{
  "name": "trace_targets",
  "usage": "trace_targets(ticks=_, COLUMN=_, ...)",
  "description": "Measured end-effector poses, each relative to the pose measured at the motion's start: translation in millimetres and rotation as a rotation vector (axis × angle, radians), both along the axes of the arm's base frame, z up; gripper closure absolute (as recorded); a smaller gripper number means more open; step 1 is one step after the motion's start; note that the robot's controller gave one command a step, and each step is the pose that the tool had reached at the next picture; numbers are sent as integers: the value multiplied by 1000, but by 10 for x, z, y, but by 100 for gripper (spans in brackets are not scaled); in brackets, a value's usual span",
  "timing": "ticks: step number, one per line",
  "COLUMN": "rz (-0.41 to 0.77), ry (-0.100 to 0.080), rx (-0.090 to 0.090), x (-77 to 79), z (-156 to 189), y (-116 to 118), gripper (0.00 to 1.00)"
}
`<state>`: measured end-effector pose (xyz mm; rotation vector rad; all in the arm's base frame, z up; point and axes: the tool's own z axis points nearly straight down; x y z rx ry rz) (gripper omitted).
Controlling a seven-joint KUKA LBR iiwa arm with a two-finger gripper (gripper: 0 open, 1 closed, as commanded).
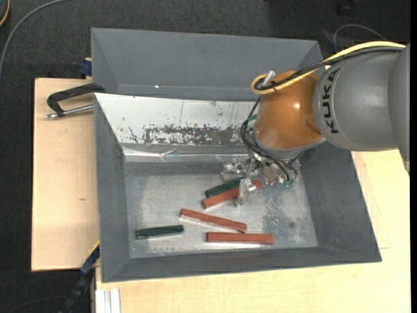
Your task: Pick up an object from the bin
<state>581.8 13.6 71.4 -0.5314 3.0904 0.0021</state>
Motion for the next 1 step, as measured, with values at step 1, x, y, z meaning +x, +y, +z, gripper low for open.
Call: trace_targets(ticks=1, rz=193, ry=-10, rx=-2, x=76, z=1299, y=155, gripper=100)
